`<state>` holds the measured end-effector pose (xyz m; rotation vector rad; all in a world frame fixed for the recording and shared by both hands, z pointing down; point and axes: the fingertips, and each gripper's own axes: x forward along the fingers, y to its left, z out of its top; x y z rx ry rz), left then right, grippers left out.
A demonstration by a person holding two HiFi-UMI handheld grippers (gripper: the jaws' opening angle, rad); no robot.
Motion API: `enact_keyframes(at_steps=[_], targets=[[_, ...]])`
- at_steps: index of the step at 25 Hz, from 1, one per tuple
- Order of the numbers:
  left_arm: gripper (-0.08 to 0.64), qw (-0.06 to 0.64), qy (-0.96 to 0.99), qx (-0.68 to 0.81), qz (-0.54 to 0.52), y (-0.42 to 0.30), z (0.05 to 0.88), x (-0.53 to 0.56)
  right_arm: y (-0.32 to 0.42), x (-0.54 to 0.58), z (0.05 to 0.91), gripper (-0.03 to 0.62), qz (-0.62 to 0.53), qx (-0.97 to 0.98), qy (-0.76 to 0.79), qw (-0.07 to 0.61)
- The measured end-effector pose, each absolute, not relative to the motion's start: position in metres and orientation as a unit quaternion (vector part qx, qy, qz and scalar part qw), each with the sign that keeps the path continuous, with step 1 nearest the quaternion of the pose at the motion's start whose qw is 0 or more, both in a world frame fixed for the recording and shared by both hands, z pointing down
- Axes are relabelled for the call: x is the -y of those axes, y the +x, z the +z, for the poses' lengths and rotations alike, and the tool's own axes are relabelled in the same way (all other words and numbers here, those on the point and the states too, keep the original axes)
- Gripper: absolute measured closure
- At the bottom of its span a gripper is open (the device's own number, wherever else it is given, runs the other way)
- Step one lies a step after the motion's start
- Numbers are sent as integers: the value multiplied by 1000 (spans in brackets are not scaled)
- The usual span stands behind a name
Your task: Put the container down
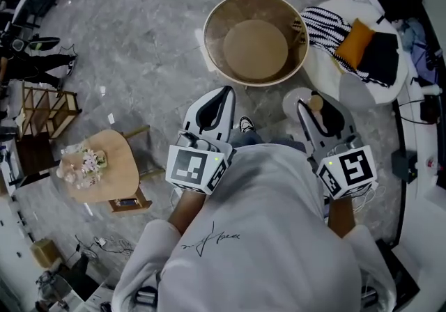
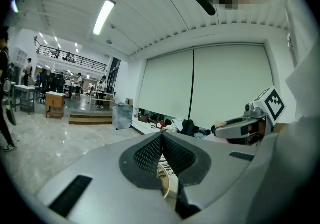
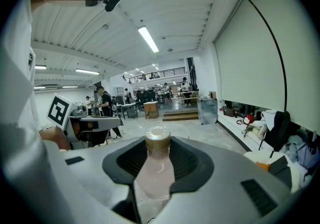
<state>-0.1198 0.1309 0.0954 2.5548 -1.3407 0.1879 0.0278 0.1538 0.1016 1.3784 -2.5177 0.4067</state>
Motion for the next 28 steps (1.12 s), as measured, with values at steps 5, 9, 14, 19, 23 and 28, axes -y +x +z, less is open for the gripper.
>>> enact_keyframes(at_steps=[5,9,14,19,23,28], targets=[[541,125,877,460,62,-130,99,-119,16,-146,97,446,130,864,469,131],[541,126,877,457,72,-131,104,-115,11,-138,99,446,135,863,468,136],[543,126,876,456,92,-127,115,-101,13,-118,104,446,139,862,467,137],[542,132,876,453,102,-120,121,-86,22,-99,106,446,140,864,465,137],[543,143,869,465,90,-120,120,-72,26,-82,109,446,137,866,459,141],[541,154,861,476,95,-118,125,-54,31,-61,118,446,139,870,449,149]])
